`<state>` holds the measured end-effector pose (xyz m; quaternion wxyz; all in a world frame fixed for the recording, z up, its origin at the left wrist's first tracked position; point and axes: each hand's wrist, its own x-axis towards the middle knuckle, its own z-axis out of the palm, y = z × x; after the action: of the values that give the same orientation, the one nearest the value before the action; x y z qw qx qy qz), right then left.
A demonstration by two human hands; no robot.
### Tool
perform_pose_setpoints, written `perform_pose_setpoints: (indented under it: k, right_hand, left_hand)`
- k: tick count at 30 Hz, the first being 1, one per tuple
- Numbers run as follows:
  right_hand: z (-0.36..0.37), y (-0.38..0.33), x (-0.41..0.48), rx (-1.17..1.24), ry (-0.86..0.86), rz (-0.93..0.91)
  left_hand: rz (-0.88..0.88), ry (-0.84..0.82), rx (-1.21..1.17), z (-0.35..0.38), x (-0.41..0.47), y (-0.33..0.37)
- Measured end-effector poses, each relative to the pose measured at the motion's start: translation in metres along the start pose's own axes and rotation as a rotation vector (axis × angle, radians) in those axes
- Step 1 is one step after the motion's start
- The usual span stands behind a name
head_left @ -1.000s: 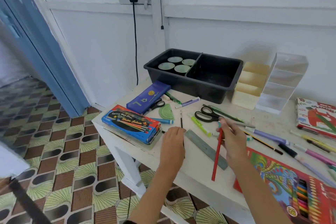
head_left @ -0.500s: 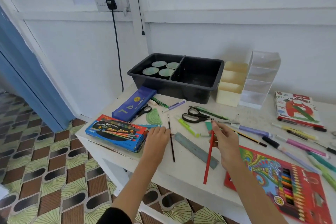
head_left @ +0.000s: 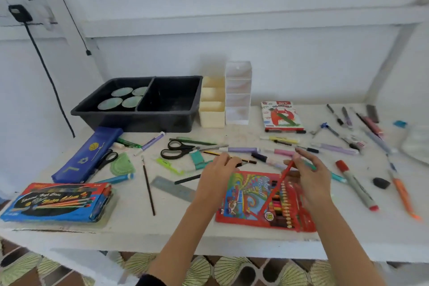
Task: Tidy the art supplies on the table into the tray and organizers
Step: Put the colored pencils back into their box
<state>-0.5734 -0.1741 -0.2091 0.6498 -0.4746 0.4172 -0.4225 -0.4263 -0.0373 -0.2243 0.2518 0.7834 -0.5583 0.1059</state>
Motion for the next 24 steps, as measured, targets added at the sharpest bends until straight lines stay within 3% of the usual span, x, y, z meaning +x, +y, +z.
perform_pose_setpoints:
  k: [5, 9, 13, 24]
  right_hand:
    - [-0.06, -0.01, 0.015, -0.018, 0.164, -0.028]
    - [-0.095, -0.01, 0.017, -0.006, 0.248, -0.043]
    - [-0.116, -0.009, 0.015, -0.015, 0.352, -0.071]
    - [-0.114, 0.021, -0.01, 0.03, 0.405, -0.023]
  left_hand:
    - [0.079, -0.048, -0.118, 0.026, 0.006, 0.04]
    - [0.197, -0.047, -0.076, 0.047, 0.006, 0.057]
    - [0.138, -0.117, -0.075, 0.057, -0.007, 0.058]
    - [-0.027, 0.13, -0.049, 0.072, -0.047, 0.064]
